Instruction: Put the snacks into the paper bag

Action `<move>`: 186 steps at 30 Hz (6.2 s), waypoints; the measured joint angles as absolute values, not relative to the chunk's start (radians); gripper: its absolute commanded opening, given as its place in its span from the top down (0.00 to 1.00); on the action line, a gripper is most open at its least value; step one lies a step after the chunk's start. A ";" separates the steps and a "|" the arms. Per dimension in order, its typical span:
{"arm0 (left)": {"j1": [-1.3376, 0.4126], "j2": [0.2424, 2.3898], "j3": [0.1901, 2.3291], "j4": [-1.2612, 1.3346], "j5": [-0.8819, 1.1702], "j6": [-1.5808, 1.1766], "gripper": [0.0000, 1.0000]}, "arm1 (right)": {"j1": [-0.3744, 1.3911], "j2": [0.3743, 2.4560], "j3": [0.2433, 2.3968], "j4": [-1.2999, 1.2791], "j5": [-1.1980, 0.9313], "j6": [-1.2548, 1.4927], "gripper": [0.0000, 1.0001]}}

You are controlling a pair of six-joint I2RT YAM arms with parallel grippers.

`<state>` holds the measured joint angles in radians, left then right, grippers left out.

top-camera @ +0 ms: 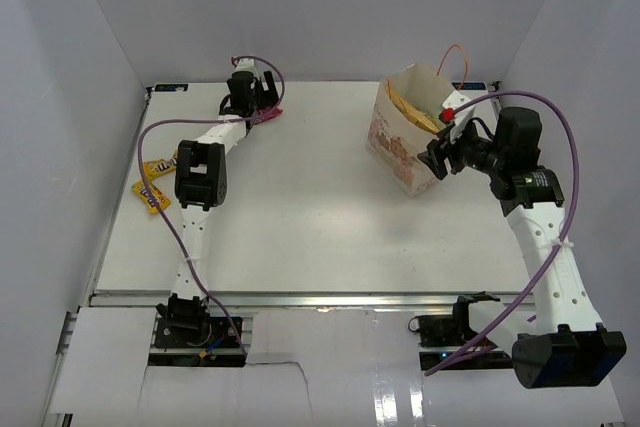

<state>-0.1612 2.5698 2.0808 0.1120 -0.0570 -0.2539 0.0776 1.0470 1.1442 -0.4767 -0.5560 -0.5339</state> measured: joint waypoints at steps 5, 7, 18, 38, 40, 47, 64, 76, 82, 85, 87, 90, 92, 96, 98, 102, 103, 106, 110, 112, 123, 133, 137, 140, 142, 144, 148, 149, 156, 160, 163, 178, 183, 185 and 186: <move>-0.165 2.608 2.104 0.060 -0.080 -0.228 0.07 | 0.069 1.031 1.144 -0.476 -0.579 -0.517 0.30; -0.167 2.609 2.099 0.058 -0.083 -0.215 0.10 | 0.065 1.031 1.144 -0.476 -0.585 -0.510 0.30; -0.179 2.419 1.802 0.064 -0.083 -0.229 0.69 | 0.060 1.031 1.149 -0.477 -0.648 -0.488 0.30; -0.213 1.831 1.024 -0.014 0.672 -0.958 0.83 | 0.735 1.087 0.933 -0.316 -0.397 -0.785 0.22; -0.239 1.804 0.974 -0.042 0.709 -1.025 0.83 | 0.827 1.134 0.872 -0.202 -0.263 -0.786 0.21; -0.342 1.721 0.920 -0.117 0.743 -1.215 0.78 | 1.034 1.254 0.819 0.065 -0.055 -0.787 0.21; -0.402 1.676 0.917 -0.158 0.772 -1.328 0.73 | 1.047 1.405 0.819 0.205 0.002 -0.798 0.49; -0.406 1.657 0.911 -0.173 0.774 -1.333 0.50 | 1.044 1.417 0.824 0.221 0.025 -0.802 0.92; -0.406 1.651 0.905 -0.147 0.780 -1.357 0.20 | 0.993 1.416 0.898 0.039 -0.110 -0.802 0.92; -0.401 1.641 0.904 -0.123 0.788 -1.362 0.16 | 0.952 1.407 0.950 -0.075 -0.214 -0.818 0.92; -0.385 1.631 0.904 -0.117 0.787 -1.354 0.16 | 0.922 1.388 0.976 -0.143 -0.281 -0.836 0.92; -0.327 1.607 0.907 -0.112 0.764 -1.315 0.14 | 0.872 1.322 0.993 -0.252 -0.382 -0.857 0.92; -0.263 1.579 0.914 -0.110 0.736 -1.273 0.14 | 0.837 1.255 0.999 -0.322 -0.444 -0.867 0.92; -0.145 1.507 0.950 -0.147 0.639 -1.127 0.14 | 0.736 1.126 1.077 -0.415 -0.516 -0.859 0.92; -0.114 1.479 0.989 -0.179 0.567 -1.028 0.14 | 0.675 1.083 1.165 -0.430 -0.534 -0.836 0.92; -0.107 1.399 1.036 -0.230 0.403 -0.805 0.02 | 0.539 1.045 1.374 -0.400 -0.529 -0.753 0.92; -0.107 1.365 1.036 -0.241 0.358 -0.752 0.02 | 0.510 1.040 1.406 -0.378 -0.518 -0.729 0.92; -0.107 1.265 1.036 -0.255 0.222 -0.639 0.02 | 0.410 1.043 1.465 -0.292 -0.447 -0.632 0.92; -0.087 1.139 1.012 -0.240 0.067 -0.538 0.02 | 0.267 1.138 1.537 -0.232 -0.368 -0.523 0.92; -0.064 1.111 1.003 -0.239 0.022 -0.513 0.02 | 0.215 1.217 1.570 -0.209 -0.328 -0.484 0.92; 0.110 1.245 0.935 -0.351 -0.011 -0.523 0.02 | 0.163 1.540 1.495 -0.259 -0.165 -0.472 0.70; 0.231 1.465 1.039 -0.467 -0.052 -0.727 0.03 | 0.145 1.482 1.475 -0.263 -0.186 -0.461 0.33; 0.239 1.606 1.158 -0.530 -0.090 -0.772 0.02 | 0.113 1.382 1.463 -0.290 -0.325 -0.469 0.15; 0.244 1.697 1.238 -0.546 -0.107 -0.804 0.03 | 0.096 1.258 1.399 -0.300 -0.446 -0.497 0.11; 0.250 1.752 1.283 -0.562 -0.120 -0.867 0.05 | 0.094 1.184 1.346 -0.305 -0.514 -0.514 0.10; 0.259 1.802 1.319 -0.580 -0.139 -0.954 0.08 | 0.098 1.143 1.300 -0.314 -0.561 -0.528 0.09; 0.271 1.906 1.390 -0.614 -0.180 -1.120 0.10 | 0.093 1.122 1.217 -0.358 -0.606 -0.542 0.09; 0.273 1.934 1.415 -0.630 -0.190 -1.155 0.10 | 0.092 1.122 1.206 -0.370 -0.611 -0.546 0.09; 0.278 2.061 1.546 -0.672 -0.255 -1.259 0.13 | 0.084 1.107 1.192 -0.416 -0.635 -0.560 0.09; 0.290 2.092 1.573 -0.688 -0.260 -1.279 0.25 | 0.081 1.091 1.181 -0.418 -0.651 -0.559 0.09; 0.310 2.102 1.582 -0.701 -0.247 -1.285 0.36 | 0.079 1.090 1.181 -0.421 -0.656 -0.559 0.09; 0.292 2.051 1.433 -0.479 0.136 -0.963 0.71 | 0.080 1.055 1.186 -0.533 -0.882 -0.608 0.16; 0.160 1.934 1.221 -0.336 0.365 -0.776 0.70 | 0.160 1.061 1.188 -0.578 -0.960 -0.566 0.21; 0.069 1.878 1.128 -0.265 0.471 -0.715 0.70 | 0.250 1.073 1.186 -0.574 -0.946 -0.513 0.22; 0.026 1.853 1.091 -0.230 0.514 -0.693 0.70 | 0.290 1.081 1.180 -0.569 -0.938 -0.482 0.23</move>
<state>0.0257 1.8534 1.0908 -0.2298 0.5137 -0.6930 0.2905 1.0805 1.1801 -0.5686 -0.9382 -0.4820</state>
